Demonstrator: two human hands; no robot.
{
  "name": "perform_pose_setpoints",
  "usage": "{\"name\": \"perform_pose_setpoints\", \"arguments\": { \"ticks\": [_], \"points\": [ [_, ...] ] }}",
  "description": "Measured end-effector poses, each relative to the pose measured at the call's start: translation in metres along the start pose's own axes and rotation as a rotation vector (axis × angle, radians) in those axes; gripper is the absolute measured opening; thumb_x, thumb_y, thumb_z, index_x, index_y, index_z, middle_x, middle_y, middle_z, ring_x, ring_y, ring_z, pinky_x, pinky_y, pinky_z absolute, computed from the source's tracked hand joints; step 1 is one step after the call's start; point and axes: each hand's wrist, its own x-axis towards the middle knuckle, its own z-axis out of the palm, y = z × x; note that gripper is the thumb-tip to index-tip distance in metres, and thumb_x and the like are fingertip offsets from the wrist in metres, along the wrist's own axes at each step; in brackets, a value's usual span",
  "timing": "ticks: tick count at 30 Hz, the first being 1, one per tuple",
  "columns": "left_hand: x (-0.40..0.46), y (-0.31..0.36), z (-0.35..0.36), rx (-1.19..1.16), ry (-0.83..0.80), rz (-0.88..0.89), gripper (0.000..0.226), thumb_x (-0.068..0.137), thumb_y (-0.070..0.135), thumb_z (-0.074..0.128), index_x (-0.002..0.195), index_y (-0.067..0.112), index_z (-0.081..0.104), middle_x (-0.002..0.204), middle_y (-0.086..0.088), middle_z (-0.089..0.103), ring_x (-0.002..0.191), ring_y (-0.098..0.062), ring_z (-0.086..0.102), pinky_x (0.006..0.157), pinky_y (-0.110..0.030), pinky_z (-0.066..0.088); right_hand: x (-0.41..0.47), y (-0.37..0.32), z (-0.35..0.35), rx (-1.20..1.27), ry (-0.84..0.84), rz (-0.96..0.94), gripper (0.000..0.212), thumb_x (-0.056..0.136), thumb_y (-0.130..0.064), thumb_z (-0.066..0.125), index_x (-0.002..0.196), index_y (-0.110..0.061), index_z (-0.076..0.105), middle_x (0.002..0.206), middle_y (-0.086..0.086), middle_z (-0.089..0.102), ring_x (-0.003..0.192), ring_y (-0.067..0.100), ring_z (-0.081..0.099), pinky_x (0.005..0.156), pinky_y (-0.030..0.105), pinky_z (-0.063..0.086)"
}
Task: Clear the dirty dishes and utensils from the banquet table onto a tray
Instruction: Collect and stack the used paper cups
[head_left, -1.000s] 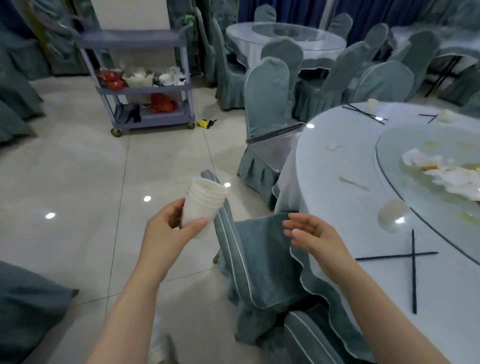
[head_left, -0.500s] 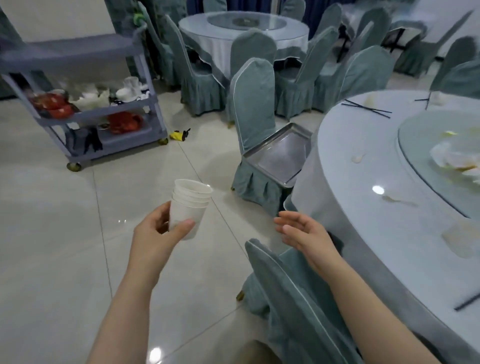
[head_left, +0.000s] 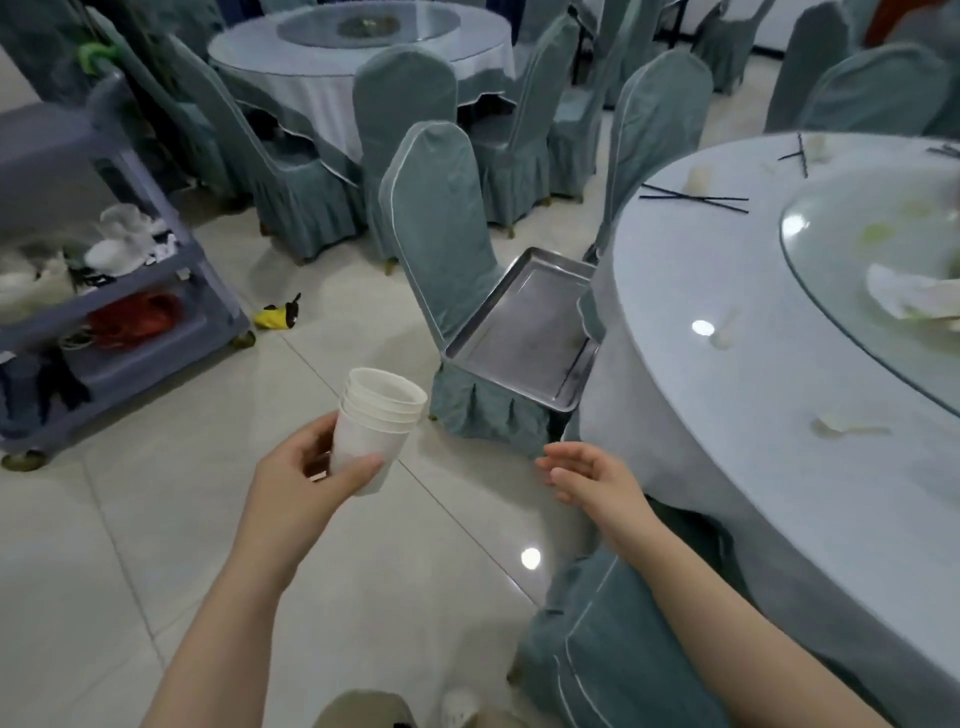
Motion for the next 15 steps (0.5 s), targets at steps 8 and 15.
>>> {"name": "perform_pose_setpoints", "arguments": {
  "ticks": [8, 15],
  "points": [
    [0.167, 0.028, 0.054, 0.047, -0.268, 0.109, 0.044, 0.076, 0.017, 0.078, 0.111, 0.038, 0.061, 0.098, 0.023, 0.068, 0.086, 0.008, 0.064, 0.070, -0.016, 0.046, 0.070, -0.022, -0.024, 0.038, 0.313, 0.037, 0.023, 0.088, -0.006, 0.063, 0.103, -0.023, 0.066, 0.100, -0.003, 0.074, 0.101, 0.023, 0.067, 0.089, 0.037, 0.052],
    [0.277, 0.050, 0.143, 0.013, -0.596, 0.159, 0.046, 0.074, 0.017, 0.080, 0.116, 0.029, 0.065, 0.099, 0.014, 0.072, 0.084, 0.005, 0.067, 0.068, -0.016, 0.049, 0.087, -0.024, -0.056, 0.105, 0.697, 0.046, 0.022, 0.086, -0.011, 0.066, 0.102, -0.026, 0.067, 0.099, -0.007, 0.074, 0.098, 0.014, 0.068, 0.082, 0.031, 0.049]
  ]
}}
